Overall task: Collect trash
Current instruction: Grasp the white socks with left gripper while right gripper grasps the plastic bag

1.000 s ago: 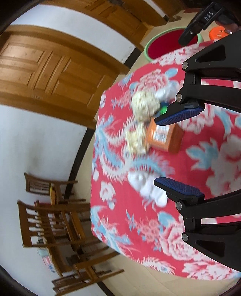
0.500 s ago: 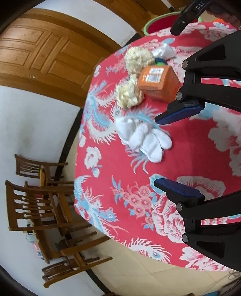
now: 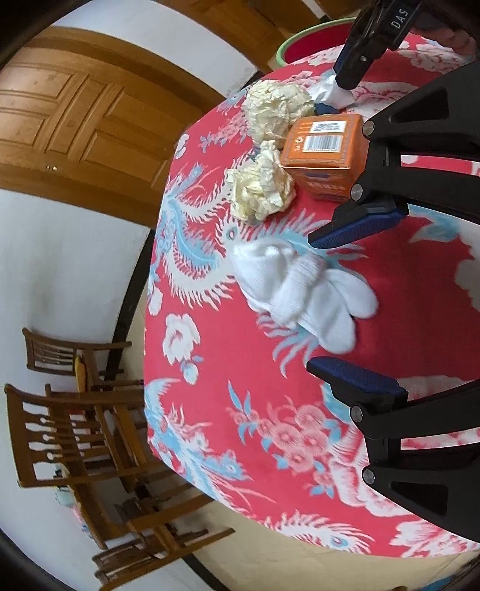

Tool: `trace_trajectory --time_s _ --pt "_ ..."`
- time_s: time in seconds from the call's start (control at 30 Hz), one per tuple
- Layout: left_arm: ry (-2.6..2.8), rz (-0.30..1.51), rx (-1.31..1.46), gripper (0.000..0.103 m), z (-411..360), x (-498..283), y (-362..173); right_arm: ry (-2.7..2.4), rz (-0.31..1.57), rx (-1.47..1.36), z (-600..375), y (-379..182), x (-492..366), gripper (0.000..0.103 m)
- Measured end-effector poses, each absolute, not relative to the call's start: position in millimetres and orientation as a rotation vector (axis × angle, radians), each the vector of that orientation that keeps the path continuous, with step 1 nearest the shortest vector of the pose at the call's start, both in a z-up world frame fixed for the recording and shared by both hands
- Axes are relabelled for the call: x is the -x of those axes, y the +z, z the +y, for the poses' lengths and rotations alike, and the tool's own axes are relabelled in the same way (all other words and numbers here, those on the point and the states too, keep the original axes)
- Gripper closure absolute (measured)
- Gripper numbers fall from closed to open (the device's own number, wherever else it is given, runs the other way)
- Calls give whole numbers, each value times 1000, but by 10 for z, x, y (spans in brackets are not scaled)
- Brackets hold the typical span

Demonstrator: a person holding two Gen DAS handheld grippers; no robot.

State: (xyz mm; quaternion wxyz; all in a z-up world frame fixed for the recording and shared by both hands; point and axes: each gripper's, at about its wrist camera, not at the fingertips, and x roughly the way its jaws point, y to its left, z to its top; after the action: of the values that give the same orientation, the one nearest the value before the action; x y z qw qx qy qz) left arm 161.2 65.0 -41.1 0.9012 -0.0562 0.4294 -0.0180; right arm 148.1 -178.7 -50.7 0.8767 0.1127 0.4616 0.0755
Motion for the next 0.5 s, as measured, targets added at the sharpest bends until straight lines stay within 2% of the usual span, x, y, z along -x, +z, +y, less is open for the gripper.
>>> trace_trajectory --time_s 0.2,0.37,0.5 --pt "-43 892 105 44 599 -1690 -466 182 965 -245 -1747 -506 -1522 45" --pt "-69 891 134 66 605 -1697 -493 195 948 -240 -1718 -468 -1515 45" --pt "-90 886 141 75 584 -1677 -486 191 954 -241 -1702 -497 -1547 45"
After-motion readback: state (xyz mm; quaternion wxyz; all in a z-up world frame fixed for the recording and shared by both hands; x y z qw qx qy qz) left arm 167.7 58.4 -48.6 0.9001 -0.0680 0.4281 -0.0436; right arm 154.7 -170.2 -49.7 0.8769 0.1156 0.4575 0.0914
